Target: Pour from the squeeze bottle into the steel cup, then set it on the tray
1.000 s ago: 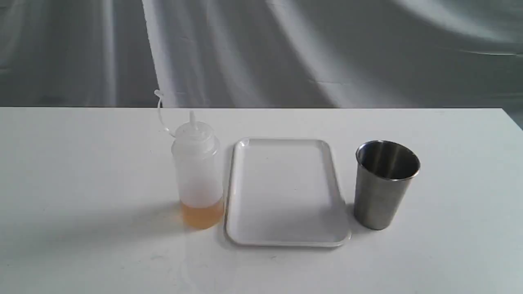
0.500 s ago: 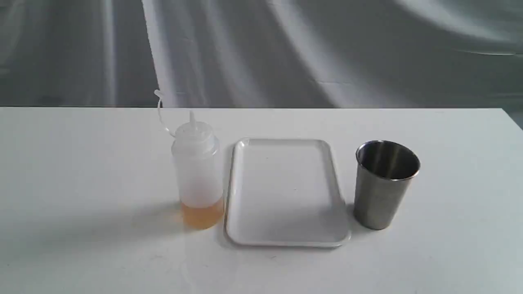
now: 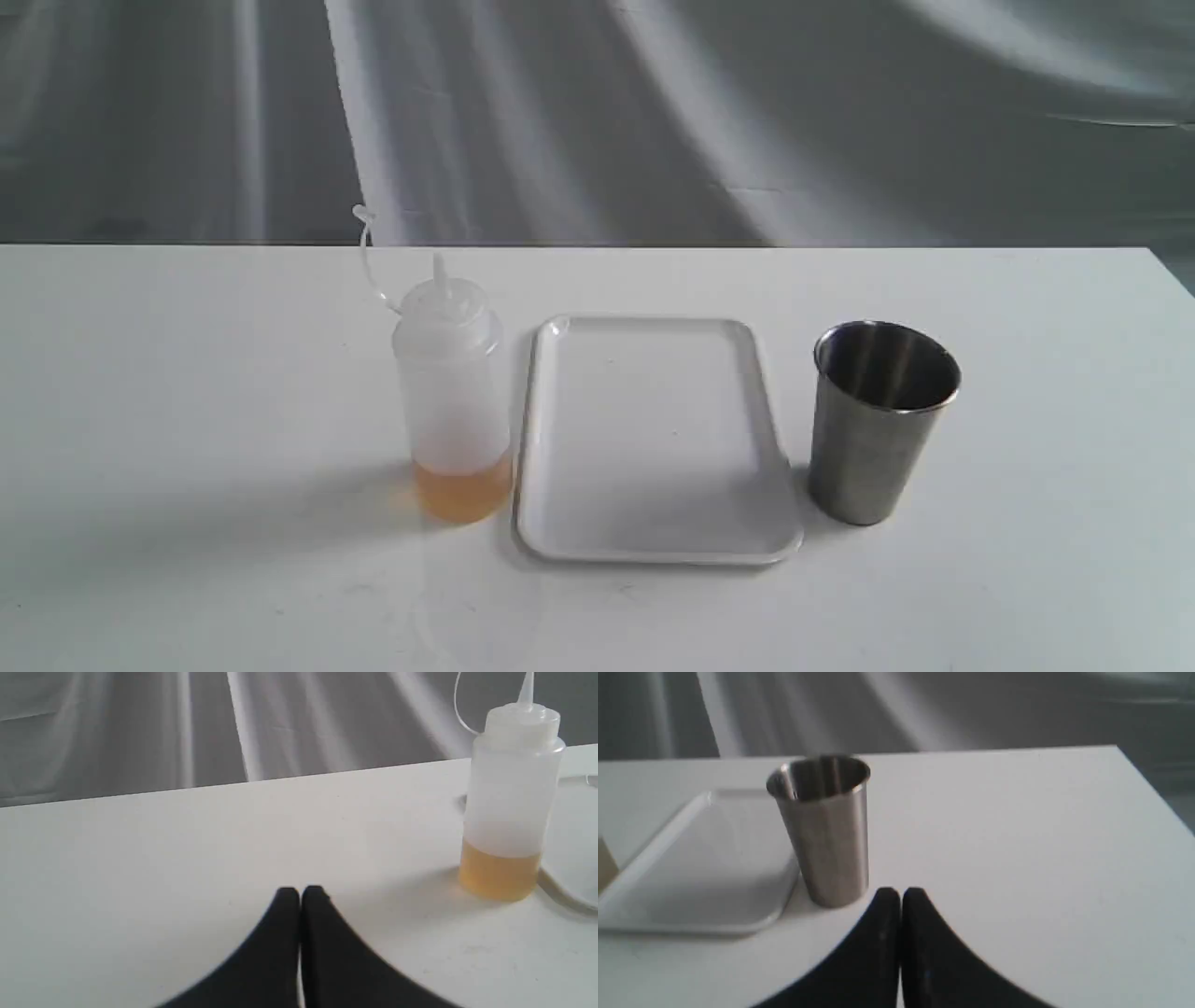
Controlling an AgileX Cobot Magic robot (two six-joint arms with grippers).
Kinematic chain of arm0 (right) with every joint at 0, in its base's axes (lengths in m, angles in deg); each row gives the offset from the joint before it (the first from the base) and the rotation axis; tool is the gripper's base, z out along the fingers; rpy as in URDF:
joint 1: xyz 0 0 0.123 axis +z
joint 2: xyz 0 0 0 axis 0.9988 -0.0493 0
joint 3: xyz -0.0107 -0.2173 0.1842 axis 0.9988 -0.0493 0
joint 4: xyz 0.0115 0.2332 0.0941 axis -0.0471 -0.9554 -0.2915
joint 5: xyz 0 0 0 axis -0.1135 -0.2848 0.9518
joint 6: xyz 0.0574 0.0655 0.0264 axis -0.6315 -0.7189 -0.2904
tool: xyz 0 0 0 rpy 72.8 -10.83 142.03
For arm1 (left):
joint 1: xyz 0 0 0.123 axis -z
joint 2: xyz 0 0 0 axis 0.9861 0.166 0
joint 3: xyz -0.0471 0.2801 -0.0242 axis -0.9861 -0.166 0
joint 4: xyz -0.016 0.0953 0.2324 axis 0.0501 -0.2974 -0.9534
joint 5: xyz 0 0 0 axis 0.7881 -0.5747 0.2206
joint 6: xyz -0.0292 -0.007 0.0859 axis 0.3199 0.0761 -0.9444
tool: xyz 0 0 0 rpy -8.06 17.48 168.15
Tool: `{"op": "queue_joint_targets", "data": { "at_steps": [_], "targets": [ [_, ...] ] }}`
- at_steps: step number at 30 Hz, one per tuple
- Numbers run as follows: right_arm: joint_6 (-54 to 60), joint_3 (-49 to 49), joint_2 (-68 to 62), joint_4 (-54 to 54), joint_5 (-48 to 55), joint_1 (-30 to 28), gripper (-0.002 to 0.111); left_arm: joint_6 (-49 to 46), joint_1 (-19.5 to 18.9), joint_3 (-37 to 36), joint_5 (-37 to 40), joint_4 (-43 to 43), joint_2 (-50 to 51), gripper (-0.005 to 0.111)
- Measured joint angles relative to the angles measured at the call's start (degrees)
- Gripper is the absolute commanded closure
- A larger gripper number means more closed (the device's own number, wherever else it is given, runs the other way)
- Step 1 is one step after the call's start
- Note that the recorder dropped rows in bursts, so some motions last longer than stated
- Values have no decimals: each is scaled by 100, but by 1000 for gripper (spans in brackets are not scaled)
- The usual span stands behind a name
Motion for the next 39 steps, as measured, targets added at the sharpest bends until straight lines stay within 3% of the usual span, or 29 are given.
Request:
{"op": "queue_joint_targets", "data": {
  "at_steps": [11,29,39],
  "targets": [
    [0,1018,13,-40,556,0,108,0,0,0,0,0,0,107],
    [0,1055,-37,-40,521,0,108,0,0,0,0,0,0,107],
    [0,2068,-1689,-61,511,26,108,0,0,0,0,0,0,107]
  ]
}}
